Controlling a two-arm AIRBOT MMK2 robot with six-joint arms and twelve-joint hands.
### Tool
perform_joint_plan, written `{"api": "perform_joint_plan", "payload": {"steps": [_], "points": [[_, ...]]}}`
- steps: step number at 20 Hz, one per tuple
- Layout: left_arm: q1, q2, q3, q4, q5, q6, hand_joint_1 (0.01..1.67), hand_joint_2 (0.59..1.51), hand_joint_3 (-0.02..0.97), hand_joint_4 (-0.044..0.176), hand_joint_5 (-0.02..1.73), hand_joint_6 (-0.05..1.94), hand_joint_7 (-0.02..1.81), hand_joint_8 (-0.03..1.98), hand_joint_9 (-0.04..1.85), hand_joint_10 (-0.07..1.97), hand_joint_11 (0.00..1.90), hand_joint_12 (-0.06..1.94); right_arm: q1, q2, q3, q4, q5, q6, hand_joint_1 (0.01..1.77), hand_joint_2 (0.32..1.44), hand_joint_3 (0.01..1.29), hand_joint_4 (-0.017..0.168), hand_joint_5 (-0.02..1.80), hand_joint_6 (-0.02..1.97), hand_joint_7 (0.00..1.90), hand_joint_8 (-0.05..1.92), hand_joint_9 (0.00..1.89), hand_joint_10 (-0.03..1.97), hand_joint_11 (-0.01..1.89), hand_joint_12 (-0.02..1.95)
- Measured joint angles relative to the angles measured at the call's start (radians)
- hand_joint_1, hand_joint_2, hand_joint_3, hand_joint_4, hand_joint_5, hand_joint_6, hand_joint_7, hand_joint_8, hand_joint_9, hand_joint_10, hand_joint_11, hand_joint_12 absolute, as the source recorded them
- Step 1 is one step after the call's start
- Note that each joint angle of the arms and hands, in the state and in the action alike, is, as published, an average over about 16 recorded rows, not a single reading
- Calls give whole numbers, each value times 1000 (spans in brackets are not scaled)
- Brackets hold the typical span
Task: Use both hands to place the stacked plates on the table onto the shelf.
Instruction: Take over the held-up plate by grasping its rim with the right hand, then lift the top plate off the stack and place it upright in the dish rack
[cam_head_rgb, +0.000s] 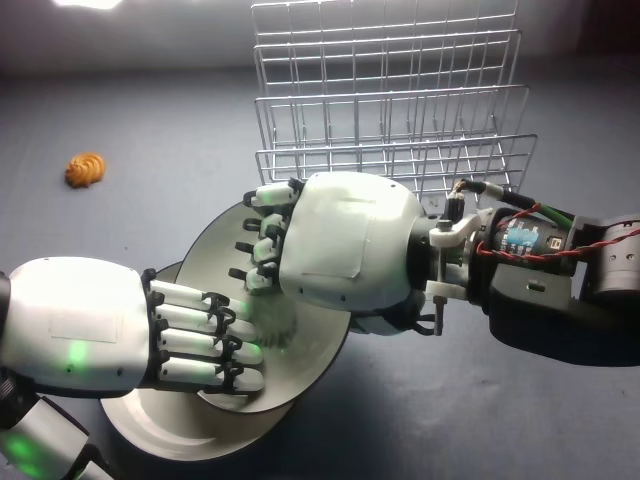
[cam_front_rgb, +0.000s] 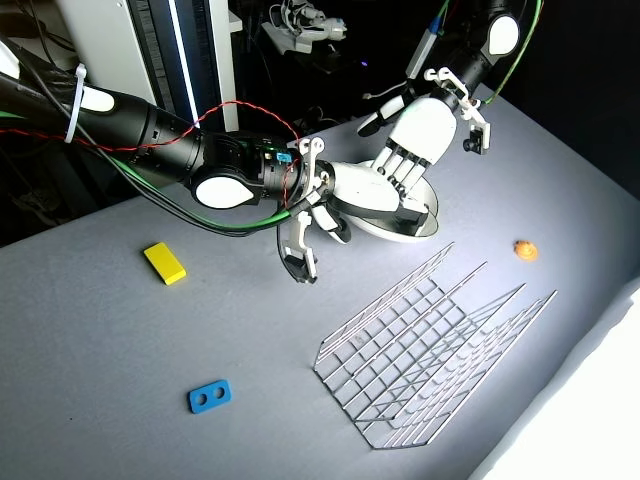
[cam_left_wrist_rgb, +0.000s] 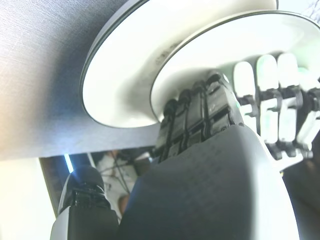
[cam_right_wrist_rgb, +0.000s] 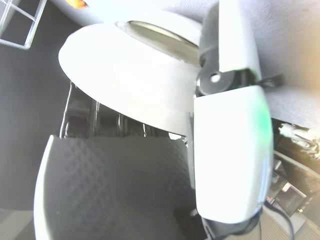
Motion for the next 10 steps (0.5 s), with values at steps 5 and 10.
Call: {"api": "perform_joint_plan", "payload": {"steps": [5,10], "points": [[-7,6,4,-6,-3,-1,18,1101,18,0,55,-3,26,-9,10,-4,14,-4,10,2,-9,-10,10,-6,1213,915,15,-3,746,372,797,298,793,360,542,1161],[-33,20,15,-27,-5,-2,18,1099,18,1,68,5,42,-6,18,1,13,4,19,15,-37,-8,22,-8,1221,907,13,-3,841,595,913,557,952,496,759,1099]]}}
